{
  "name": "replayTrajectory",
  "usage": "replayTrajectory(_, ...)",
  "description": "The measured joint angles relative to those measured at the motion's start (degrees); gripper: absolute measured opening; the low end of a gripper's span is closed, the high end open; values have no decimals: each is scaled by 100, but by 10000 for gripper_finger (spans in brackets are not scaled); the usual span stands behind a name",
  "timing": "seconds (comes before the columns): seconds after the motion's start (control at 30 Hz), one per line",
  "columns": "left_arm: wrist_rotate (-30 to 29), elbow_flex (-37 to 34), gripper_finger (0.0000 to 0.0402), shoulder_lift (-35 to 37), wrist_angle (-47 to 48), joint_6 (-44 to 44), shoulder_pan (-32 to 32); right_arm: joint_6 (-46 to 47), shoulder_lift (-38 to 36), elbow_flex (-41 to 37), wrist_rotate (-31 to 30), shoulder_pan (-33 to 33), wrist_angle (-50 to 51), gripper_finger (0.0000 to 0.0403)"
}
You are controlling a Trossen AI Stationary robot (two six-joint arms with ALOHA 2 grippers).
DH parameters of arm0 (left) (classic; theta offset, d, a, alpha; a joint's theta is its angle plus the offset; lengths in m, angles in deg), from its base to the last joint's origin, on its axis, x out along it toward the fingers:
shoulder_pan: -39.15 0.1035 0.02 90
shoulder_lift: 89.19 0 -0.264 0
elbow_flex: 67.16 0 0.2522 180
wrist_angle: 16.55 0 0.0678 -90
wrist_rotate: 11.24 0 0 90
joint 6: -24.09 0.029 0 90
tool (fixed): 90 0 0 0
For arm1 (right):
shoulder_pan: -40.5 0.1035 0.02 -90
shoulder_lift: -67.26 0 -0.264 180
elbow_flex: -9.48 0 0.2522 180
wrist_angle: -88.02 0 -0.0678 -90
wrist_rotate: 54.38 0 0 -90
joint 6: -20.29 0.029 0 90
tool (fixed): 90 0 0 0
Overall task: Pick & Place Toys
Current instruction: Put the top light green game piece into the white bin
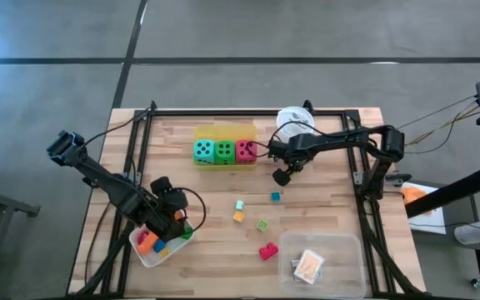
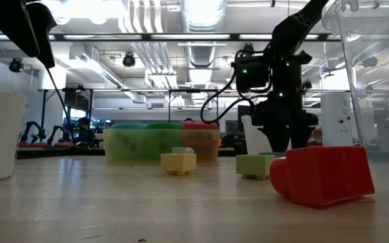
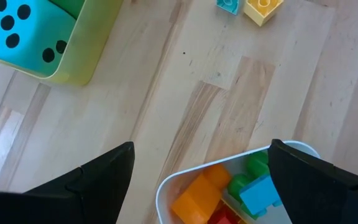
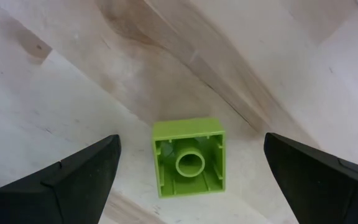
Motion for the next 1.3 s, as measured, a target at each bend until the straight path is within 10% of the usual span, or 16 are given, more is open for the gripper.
replayTrajectory(0.4,0,0,353,0,-23,-2,2,-111,-11,-83,67,-13,-117,375)
replayTrajectory(0.83,-1,0,353,-1,-105,-4,4,18,-4,-88,178,0,-111,129)
replayTrajectory(1.3,1,0,353,1,-324,-4,4,249,-140,-117,92,259,-6,126)
